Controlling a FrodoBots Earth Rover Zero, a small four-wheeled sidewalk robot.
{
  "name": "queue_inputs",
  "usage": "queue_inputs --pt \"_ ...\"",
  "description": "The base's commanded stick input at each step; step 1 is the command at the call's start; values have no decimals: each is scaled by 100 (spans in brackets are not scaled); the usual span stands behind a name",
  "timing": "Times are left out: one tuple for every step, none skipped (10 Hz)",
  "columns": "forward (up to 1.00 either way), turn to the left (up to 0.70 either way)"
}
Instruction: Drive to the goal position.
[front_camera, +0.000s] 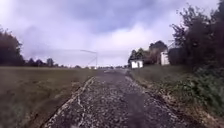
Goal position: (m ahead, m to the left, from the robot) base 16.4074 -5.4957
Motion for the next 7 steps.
queue_inputs --pt "70 0" --pt "70 0" --pt "70 0" --pt "70 0" --pt "70 0" --pt "70 0" --pt "70 0"
